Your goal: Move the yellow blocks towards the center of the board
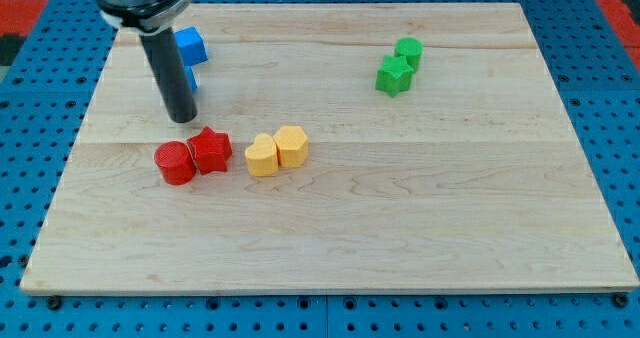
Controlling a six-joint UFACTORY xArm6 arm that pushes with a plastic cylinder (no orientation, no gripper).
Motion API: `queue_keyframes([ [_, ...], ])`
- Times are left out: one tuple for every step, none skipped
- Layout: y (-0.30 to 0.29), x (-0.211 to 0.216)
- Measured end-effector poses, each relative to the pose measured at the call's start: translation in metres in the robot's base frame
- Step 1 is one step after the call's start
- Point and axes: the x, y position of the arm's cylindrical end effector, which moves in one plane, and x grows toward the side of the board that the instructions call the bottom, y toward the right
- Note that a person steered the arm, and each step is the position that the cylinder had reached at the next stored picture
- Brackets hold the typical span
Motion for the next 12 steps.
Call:
queue_keyframes([
  [-0.020,-0.030],
  [-0.011,-0.039],
  [-0.004,-0.043],
  [-0.002,-0.066],
  [-0.001,-0.048],
  [0.054,0.005],
  [0.116,0.034],
  [0.108,0.035],
  [0.108,0.035],
  [0.104,0.033],
  [0.082,0.037],
  [0.073,0.065],
])
